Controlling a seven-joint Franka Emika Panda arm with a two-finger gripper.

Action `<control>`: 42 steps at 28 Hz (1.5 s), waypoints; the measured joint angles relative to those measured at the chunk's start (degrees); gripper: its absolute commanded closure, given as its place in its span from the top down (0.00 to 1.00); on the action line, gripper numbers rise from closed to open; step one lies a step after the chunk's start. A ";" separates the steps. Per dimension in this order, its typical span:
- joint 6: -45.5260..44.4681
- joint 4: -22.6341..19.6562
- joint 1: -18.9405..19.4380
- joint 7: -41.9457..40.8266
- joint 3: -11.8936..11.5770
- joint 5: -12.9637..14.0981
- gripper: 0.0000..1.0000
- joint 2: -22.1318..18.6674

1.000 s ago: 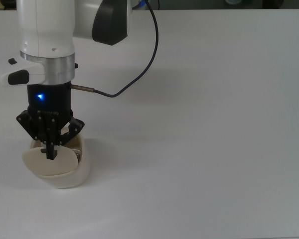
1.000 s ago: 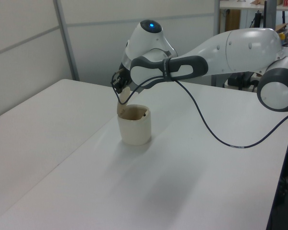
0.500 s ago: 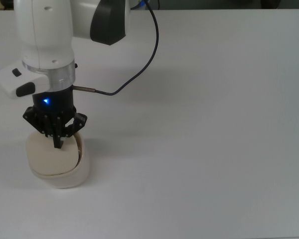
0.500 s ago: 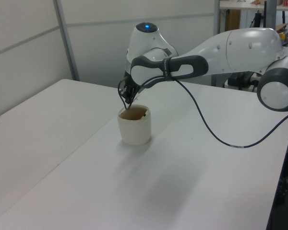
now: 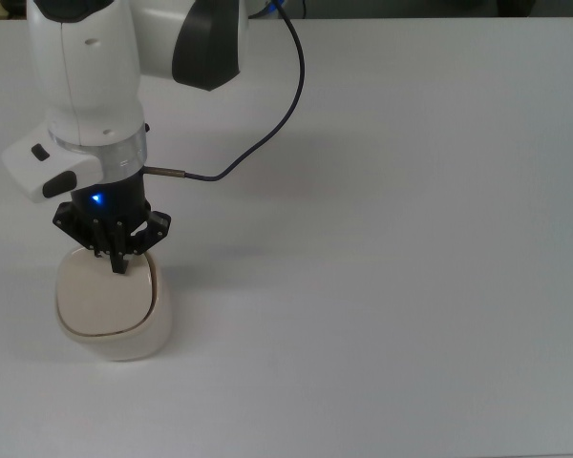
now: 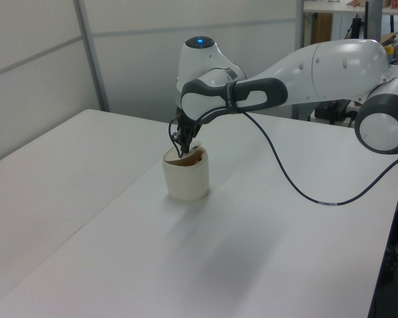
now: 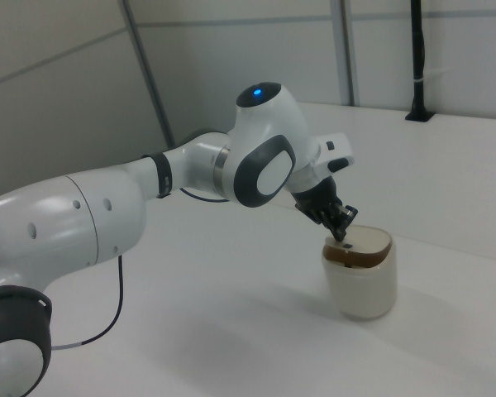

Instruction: Close the trash can

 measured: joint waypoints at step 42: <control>-0.02 -2.01 -2.04 -2.26 -0.01 3.72 0.03 0.05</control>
